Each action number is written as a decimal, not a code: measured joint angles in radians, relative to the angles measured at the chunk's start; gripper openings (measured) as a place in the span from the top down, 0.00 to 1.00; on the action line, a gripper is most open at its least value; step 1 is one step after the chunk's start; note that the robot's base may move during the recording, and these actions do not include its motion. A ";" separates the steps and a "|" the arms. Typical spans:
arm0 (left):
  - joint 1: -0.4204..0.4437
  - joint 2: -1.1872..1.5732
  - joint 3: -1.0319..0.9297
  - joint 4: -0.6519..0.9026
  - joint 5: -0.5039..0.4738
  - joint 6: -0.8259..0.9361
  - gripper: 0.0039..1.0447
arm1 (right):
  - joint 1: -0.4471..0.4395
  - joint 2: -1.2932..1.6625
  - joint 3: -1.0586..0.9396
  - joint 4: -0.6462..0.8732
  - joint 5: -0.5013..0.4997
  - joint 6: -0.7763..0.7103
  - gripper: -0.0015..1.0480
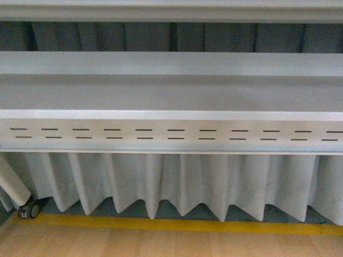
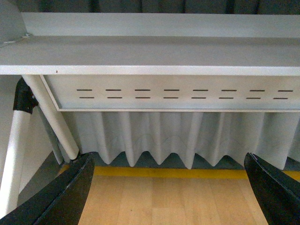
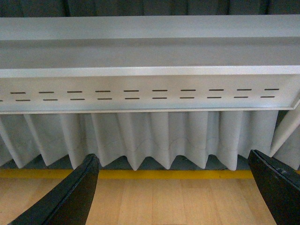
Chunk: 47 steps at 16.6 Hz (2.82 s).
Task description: Wind up and store yellow beetle toy
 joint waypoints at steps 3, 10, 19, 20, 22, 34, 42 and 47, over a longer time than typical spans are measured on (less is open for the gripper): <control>0.000 0.000 0.000 0.000 0.000 0.000 0.06 | 0.000 0.000 0.000 0.000 0.000 0.000 0.07; 0.000 0.000 0.000 0.000 0.000 0.000 0.06 | 0.000 0.000 0.000 0.000 0.000 0.000 0.07; 0.000 0.000 0.000 0.000 0.000 0.000 0.06 | 0.000 0.000 0.000 0.000 0.000 0.000 0.07; 0.000 0.000 0.000 0.000 0.000 0.000 0.06 | 0.000 0.000 0.000 0.000 0.000 0.000 0.07; 0.000 0.000 0.000 0.000 0.000 0.000 0.06 | 0.000 0.000 0.000 0.000 0.000 0.000 0.07; 0.000 0.000 0.000 0.001 0.000 0.000 0.06 | 0.000 0.000 0.000 0.001 0.000 0.000 0.07; 0.000 0.000 0.000 0.001 0.002 0.000 0.06 | 0.000 0.000 0.000 0.001 0.000 0.000 0.07; 0.000 0.000 0.000 0.001 0.001 0.000 0.06 | 0.000 0.000 0.000 0.000 0.000 0.000 0.07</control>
